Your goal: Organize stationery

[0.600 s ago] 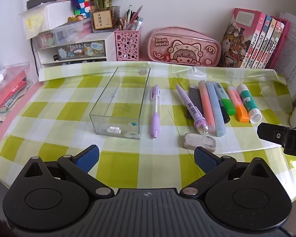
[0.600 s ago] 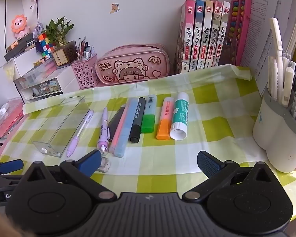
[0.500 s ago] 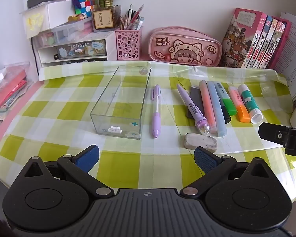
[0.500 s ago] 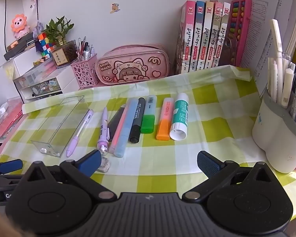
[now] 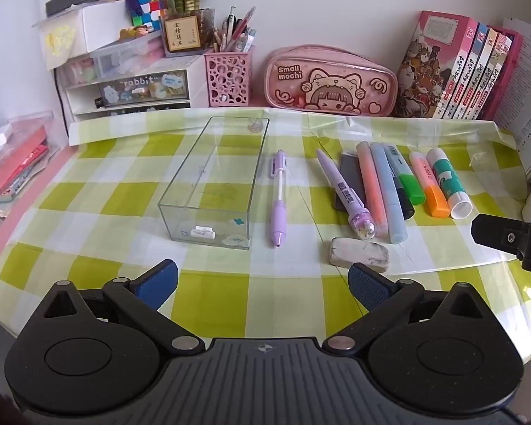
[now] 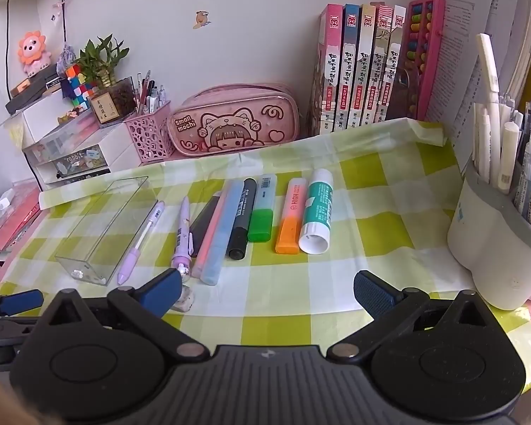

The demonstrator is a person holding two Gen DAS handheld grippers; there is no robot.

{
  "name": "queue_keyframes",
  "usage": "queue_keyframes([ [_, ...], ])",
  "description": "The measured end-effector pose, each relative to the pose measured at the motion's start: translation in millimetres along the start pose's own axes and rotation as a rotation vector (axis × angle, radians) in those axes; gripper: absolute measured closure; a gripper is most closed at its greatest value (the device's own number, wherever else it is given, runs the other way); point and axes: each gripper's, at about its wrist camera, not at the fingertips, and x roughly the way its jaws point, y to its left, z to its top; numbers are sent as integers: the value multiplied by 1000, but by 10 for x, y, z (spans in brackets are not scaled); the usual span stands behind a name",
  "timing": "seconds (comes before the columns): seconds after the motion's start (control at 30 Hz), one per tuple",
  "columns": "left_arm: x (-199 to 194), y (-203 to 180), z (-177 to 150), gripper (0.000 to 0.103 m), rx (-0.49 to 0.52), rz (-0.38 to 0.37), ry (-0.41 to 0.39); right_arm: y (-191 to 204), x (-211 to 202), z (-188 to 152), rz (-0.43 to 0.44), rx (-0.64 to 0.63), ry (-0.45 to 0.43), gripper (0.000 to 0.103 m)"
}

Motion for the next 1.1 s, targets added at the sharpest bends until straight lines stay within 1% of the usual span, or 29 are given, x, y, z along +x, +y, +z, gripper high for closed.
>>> queue_keyframes([
  [0.67, 12, 47, 11, 5, -9, 5, -1, 26, 30, -6, 2, -13, 8, 0],
  [1.0, 153, 263, 12, 5, -62, 67, -26, -34, 175, 4, -18, -18, 27, 0],
  [1.1, 212, 318, 4, 5, -62, 92, -45, -13, 220, 24, -3, -49, 7, 0],
])
